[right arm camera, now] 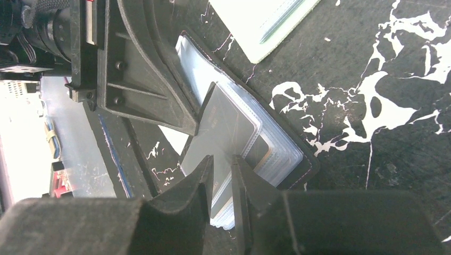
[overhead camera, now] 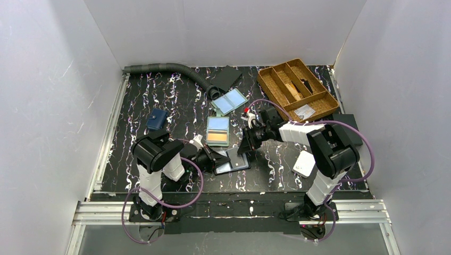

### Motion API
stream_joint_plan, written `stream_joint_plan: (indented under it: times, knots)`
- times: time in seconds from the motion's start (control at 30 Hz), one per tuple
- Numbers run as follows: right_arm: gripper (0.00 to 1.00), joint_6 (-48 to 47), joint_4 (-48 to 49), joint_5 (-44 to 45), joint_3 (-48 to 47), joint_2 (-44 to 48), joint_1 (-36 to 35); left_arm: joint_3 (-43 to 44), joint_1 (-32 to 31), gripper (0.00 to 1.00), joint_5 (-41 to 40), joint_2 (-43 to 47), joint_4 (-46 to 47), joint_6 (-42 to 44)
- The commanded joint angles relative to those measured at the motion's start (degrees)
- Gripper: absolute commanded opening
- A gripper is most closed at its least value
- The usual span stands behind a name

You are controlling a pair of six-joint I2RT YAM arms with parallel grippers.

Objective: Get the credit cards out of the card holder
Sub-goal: Remove the credit card from the card holder.

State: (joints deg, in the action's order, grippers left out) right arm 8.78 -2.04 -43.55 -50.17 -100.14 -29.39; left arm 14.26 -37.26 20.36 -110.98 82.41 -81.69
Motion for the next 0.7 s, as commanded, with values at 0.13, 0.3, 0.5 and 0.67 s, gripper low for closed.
stream_joint_plan:
  times: [0.13,0.3,0.5,0.67]
  knots:
    - [0.36,-4.56,-5.08,9.63,0.60,-2.76,0.03,-4.06,2.05,0.00,-0.41,2.65,-5.03,4.61]
    - [0.39,-5.35,-5.32,9.17,0.44,-2.40,0.10,-5.12,2.19,0.00,-0.61,6.33,-9.04,6.50]
    - [0.40,-5.87,-5.39,8.23,0.32,-1.99,0.21,-6.38,2.58,0.00,-0.76,9.56,-11.22,7.97]
    - [0.40,-6.37,-5.58,6.82,0.03,-1.70,0.29,-7.38,2.80,0.00,-0.76,13.90,-13.97,10.14]
